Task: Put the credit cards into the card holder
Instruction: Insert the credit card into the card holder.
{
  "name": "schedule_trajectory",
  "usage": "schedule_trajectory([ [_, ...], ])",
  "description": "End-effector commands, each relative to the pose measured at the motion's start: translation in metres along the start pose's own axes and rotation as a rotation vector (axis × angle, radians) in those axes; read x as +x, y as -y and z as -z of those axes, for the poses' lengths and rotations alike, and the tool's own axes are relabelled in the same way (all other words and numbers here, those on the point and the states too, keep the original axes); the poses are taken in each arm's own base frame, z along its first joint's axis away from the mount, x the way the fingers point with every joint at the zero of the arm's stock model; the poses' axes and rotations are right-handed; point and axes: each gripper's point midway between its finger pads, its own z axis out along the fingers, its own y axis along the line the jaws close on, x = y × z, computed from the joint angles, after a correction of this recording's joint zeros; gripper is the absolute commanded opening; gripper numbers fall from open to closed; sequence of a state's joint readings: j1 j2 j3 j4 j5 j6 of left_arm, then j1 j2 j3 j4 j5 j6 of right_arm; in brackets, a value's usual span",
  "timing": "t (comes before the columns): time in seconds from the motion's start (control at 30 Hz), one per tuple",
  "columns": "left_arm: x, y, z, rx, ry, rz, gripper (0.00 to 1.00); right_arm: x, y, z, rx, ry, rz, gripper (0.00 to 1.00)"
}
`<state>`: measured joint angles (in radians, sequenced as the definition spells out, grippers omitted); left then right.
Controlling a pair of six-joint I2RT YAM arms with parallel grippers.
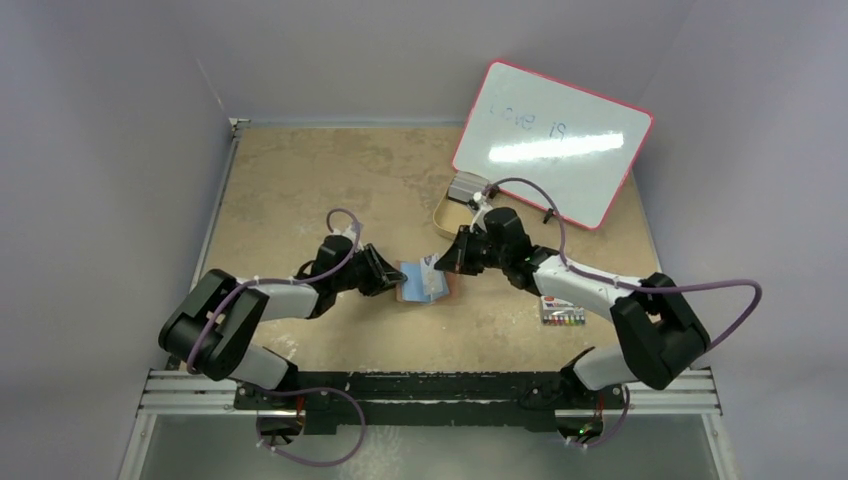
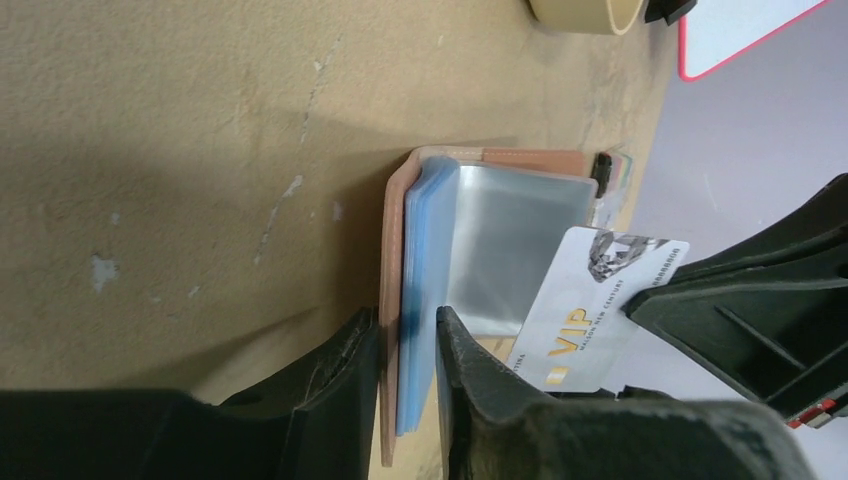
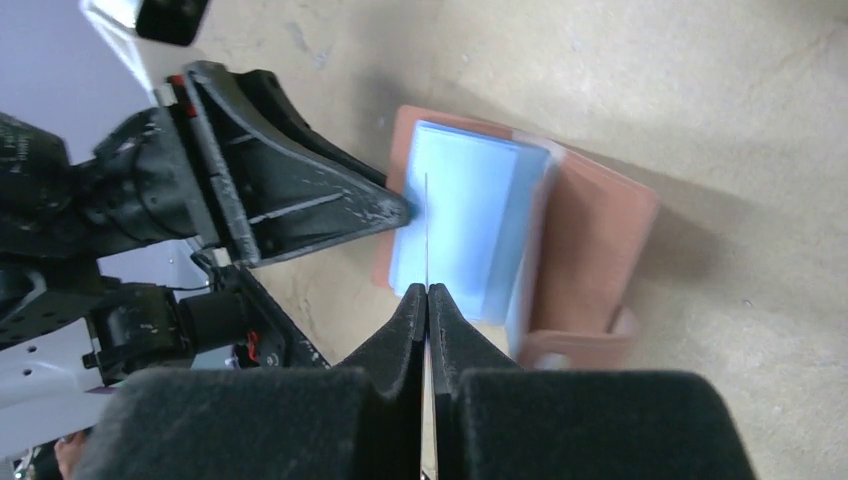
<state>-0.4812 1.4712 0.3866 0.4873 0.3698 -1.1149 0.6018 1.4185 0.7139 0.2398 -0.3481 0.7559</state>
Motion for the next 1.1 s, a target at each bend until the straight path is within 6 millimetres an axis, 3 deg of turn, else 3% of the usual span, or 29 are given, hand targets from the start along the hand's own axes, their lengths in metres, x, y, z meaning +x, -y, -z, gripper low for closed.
schedule_trajectory([
  [0.0, -0.004, -0.001, 0.004, -0.025, 0.029, -0.071, 0.28, 0.004, 0.008, -0.006, 0.003, 0.012, -0.041, 0.0],
  [0.23, -0.003, -0.006, 0.01, -0.044, 0.034, -0.092, 0.28, 0.026, 0.032, -0.015, 0.041, -0.05, -0.055, 0.0],
  [0.63, 0.002, -0.016, 0.011, -0.058, 0.03, -0.087, 0.0, 0.03, 0.03, -0.017, -0.014, -0.05, -0.095, 0.0],
  [1.07, 0.007, -0.024, 0.012, -0.076, 0.02, -0.089, 0.0, 0.021, 0.035, -0.022, -0.025, -0.023, -0.136, 0.0],
])
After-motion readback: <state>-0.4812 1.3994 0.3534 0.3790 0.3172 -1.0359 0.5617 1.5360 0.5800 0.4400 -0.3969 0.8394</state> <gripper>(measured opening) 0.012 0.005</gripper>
